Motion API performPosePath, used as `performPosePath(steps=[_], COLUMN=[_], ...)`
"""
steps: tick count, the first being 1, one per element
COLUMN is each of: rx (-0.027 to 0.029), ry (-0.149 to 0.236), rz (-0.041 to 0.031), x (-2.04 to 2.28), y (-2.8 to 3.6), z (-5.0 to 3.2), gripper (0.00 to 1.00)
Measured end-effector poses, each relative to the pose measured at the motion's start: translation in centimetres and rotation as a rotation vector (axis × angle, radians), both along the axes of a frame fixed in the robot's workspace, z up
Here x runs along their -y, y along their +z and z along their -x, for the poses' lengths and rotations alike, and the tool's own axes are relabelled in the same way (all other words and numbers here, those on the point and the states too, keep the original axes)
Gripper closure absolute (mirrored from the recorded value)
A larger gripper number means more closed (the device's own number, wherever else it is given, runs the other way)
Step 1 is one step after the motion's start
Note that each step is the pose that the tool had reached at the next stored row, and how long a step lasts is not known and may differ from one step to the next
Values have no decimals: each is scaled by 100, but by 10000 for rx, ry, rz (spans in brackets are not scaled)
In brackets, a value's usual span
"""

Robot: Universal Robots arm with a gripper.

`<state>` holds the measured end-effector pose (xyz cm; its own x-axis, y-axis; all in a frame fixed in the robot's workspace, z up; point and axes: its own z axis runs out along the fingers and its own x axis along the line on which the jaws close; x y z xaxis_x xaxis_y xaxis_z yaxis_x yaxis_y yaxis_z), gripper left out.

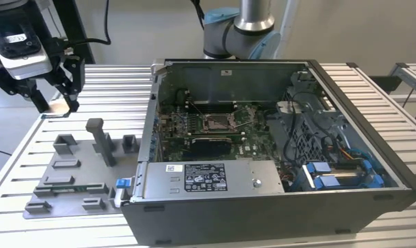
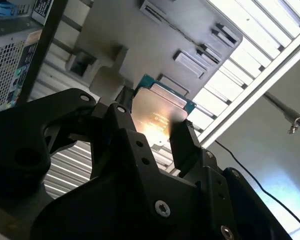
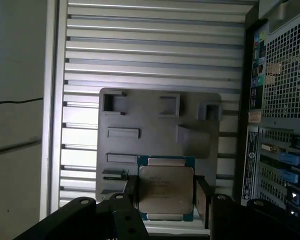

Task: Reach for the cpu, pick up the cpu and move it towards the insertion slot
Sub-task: 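Pick up the cpu and move it towards the insertion slot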

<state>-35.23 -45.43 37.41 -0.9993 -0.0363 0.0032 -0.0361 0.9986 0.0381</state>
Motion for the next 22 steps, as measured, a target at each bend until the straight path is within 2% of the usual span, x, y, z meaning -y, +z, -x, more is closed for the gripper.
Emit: performPosePath(steps=[15, 22], rx=[-6, -8], ry=[1, 1], rz=[1, -1], x=[0, 0], y=[8, 7], z=[-452, -632], gripper=[100, 100])
